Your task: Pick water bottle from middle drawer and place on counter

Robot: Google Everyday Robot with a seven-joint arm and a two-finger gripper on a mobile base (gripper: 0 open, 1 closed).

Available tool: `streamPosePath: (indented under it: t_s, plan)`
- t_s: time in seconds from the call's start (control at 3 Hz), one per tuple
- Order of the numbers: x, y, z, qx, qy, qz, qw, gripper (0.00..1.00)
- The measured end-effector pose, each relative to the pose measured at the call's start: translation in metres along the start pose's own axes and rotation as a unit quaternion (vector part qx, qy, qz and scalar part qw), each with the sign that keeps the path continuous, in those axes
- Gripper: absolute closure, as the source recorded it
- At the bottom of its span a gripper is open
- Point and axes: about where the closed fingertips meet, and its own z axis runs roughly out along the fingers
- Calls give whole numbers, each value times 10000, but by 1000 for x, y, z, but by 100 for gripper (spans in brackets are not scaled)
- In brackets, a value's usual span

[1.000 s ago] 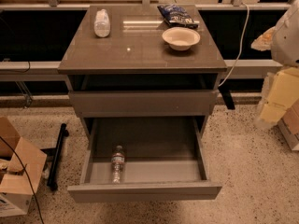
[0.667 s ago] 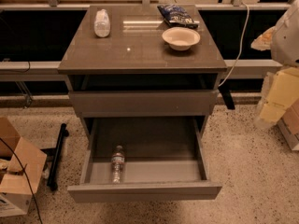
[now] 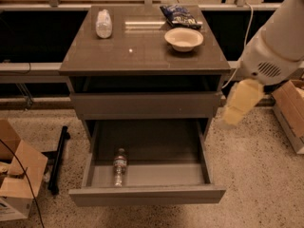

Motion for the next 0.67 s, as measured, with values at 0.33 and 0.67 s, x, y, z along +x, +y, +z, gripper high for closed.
streamPosePath:
  t_s: [0.33,0.67]
  plan:
    - [-20,-14,38,13,5,561,9984,0]
    - [-20,-14,39,19,-4,727,9974,0]
